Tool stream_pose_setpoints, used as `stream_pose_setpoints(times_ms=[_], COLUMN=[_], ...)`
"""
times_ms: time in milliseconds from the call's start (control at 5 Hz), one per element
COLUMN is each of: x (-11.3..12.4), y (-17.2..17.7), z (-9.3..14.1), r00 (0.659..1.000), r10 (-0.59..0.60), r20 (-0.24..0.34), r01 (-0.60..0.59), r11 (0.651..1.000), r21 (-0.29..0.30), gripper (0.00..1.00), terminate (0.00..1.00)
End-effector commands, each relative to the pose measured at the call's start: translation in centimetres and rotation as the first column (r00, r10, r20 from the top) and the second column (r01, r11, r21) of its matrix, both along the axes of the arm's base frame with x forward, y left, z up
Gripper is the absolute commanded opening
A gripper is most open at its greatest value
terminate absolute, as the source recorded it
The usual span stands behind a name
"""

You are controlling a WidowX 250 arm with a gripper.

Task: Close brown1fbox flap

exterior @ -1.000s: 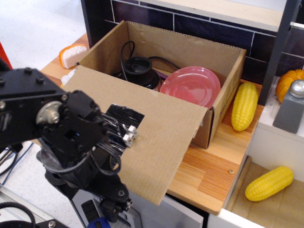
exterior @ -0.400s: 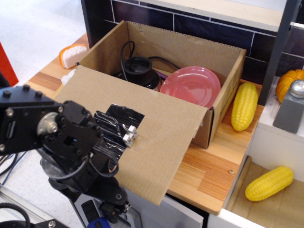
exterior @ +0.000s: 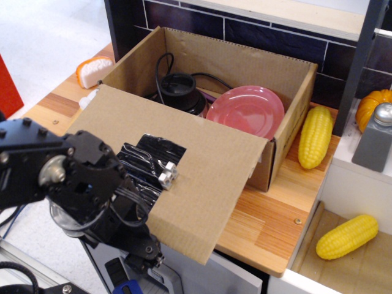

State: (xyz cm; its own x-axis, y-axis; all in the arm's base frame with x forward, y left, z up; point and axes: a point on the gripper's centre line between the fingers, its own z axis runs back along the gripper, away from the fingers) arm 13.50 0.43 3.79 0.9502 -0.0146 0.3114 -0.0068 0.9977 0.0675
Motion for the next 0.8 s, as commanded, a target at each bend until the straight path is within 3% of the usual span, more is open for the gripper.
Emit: stream_pose_setpoints(times_ms=[0,600], x=[1.4,3.6], y=[0.0,-0.8], z=[3.0,10.6], r00=[0.988,0.979], r10=[-0.053,-0.016], r20=[0.148,0.202], r01=[0.033,-0.031], r11=[0.991,0.973], r21=[0.131,0.227], gripper=[1.0,1.0], terminate=[0.0,0.0])
